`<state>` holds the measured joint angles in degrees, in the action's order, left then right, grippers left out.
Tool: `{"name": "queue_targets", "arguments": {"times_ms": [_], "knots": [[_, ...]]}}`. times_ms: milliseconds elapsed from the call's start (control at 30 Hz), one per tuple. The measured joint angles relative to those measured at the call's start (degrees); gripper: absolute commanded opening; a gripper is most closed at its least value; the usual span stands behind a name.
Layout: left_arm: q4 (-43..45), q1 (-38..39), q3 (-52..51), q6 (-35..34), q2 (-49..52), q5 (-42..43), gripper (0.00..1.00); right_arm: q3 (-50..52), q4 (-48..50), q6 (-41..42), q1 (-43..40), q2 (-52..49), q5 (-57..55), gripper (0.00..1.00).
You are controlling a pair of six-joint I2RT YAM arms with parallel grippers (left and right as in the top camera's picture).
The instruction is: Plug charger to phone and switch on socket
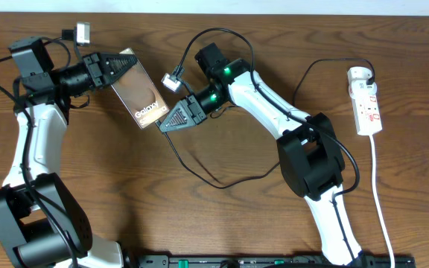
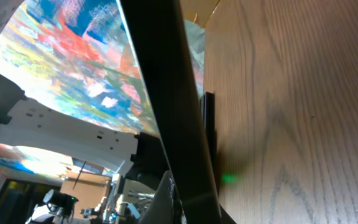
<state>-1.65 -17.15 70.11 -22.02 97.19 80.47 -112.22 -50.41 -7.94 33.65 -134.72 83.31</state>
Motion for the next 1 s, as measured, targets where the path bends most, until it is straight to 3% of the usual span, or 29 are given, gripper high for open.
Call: {"name": "queue_targets", "arguments": {"times_ms": [533,600,700,733,800,900,1000], "knots": [[-0.07,-0.15,0.17,0.0,-0.24,-0.96,0.07,0.24,3.1,3.61,-0.52,0.0,0.48,0.04],[-0.11,-0.15,0.17,-0.02,-0.24,-0.92,0.07,0.24,3.13,3.8,-0.52,0.0,0.42,0.13],[-1.79,0.33,-0.42,-0.13,-0.24,0.7,0.07,-0.28,4.81,3.87,-0.79,0.0,1.68,0.36],[-2.34,0.85,-0.81,-0.24,-0.2,1.4,0.07,-0.68,4.96,3.78,-0.79,0.15,2.23,0.53],[-2.86,2.67,-1.88,-0.42,-0.2,3.04,0.08,-1.42,5.22,4.0,-0.79,0.46,3.34,0.68],[-2.82,2.91,-1.92,-0.44,-0.2,3.69,0.07,-1.46,5.27,3.82,-0.79,0.52,3.78,0.83],[-2.82,2.69,-1.95,-0.44,-0.2,3.89,0.07,-1.46,5.27,3.91,-0.79,0.52,4.0,0.9]]}}
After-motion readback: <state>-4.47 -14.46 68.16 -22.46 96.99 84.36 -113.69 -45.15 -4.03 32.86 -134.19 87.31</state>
